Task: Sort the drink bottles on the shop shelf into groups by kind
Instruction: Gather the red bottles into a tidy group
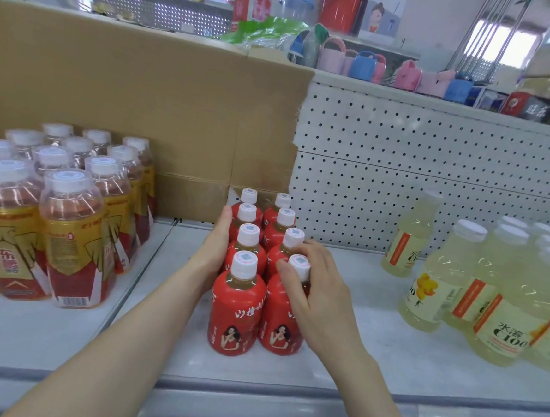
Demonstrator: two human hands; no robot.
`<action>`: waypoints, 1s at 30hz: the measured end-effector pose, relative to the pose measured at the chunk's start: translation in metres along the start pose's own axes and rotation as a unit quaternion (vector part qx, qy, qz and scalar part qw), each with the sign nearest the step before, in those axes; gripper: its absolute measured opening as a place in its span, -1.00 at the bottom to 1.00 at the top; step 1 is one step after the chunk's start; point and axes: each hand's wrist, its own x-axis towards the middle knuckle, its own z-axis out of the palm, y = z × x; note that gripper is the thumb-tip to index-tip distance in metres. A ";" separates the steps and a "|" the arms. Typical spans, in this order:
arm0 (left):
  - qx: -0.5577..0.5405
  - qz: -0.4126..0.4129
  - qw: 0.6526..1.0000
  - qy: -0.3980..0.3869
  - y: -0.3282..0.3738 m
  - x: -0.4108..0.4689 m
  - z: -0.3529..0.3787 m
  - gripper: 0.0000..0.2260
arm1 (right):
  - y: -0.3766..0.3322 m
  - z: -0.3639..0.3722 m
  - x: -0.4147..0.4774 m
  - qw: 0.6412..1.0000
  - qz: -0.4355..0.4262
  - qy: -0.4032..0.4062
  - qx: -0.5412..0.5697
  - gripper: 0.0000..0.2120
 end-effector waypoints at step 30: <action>0.346 0.383 0.852 0.090 -0.012 -0.111 0.021 -0.70 | 0.012 -0.062 -0.015 0.992 0.022 -0.022 -0.120 -0.65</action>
